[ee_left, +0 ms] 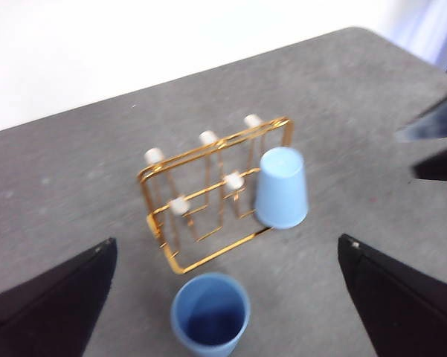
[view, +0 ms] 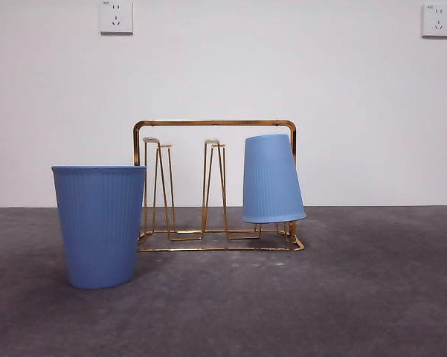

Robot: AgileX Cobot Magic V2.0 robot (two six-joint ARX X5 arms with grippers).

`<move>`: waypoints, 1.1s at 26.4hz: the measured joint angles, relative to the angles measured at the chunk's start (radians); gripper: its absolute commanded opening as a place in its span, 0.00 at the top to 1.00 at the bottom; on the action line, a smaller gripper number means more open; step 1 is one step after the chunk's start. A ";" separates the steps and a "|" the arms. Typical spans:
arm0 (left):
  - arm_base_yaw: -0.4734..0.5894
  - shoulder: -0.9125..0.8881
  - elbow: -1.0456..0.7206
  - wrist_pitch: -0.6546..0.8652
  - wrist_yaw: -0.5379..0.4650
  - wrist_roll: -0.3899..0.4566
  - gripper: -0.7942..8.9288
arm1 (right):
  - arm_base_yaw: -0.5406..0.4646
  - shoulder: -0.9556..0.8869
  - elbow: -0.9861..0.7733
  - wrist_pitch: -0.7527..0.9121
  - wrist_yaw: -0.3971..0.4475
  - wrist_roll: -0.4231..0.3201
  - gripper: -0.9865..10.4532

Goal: Pick up cup 1,put cup 1 in the cup rack,pick up cup 2,put cup 2 in the cup rack

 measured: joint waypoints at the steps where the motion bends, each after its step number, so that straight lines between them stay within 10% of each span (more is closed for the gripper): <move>1: 0.000 -0.013 0.000 -0.019 -0.002 -0.002 0.40 | 0.000 0.029 0.000 0.013 -0.010 0.009 0.63; 29: 0.000 -0.185 0.000 -0.262 -0.103 -0.048 0.40 | 0.137 0.542 0.000 0.235 0.077 0.174 0.55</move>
